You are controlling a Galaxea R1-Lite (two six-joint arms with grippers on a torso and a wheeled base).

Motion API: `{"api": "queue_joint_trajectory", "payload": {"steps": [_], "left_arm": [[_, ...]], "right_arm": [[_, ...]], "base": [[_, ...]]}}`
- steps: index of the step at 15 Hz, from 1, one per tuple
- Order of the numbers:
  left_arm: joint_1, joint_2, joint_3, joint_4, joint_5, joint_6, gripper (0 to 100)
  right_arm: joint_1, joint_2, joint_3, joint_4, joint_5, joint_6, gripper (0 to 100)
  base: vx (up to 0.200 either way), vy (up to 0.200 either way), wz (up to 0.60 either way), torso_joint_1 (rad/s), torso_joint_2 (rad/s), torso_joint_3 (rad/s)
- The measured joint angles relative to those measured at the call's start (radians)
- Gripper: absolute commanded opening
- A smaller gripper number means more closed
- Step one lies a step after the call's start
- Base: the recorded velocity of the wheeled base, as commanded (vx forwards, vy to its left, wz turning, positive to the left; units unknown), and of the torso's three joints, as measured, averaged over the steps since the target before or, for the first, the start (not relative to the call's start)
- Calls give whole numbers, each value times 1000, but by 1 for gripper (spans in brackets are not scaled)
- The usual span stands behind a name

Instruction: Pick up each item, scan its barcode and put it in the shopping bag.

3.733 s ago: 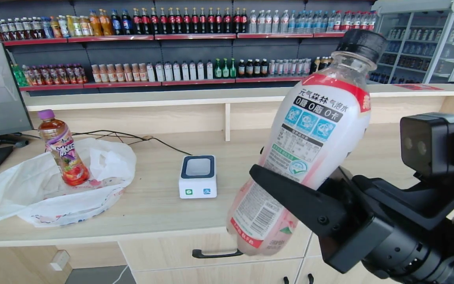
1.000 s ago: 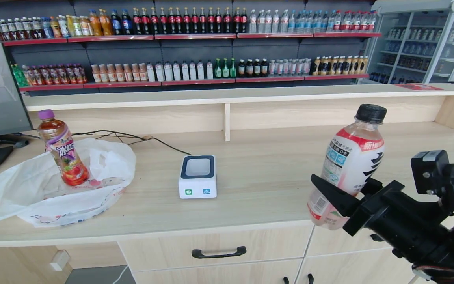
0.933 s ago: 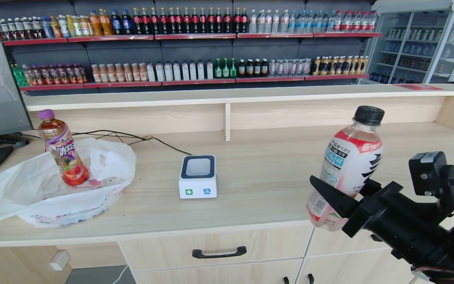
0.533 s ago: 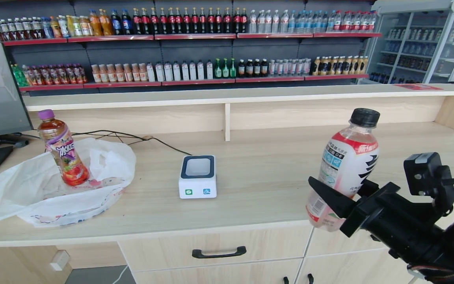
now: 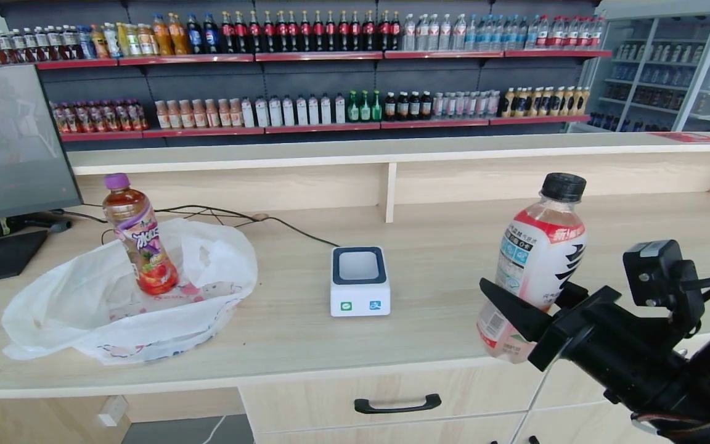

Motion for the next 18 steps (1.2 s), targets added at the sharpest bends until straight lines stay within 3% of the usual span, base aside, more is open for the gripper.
{"api": "queue_joint_trajectory", "payload": {"steps": [12,18], "left_arm": [[0,0,0,0,0,0,100],[0,0,0,0,0,0,100]], "right_arm": [[-12,-6,31,0,0,3,0],[-11,-25,54,0,2,4,0]], "base": [[0,200,0,0,1,3],[0,0,0,0,0,0]]}}
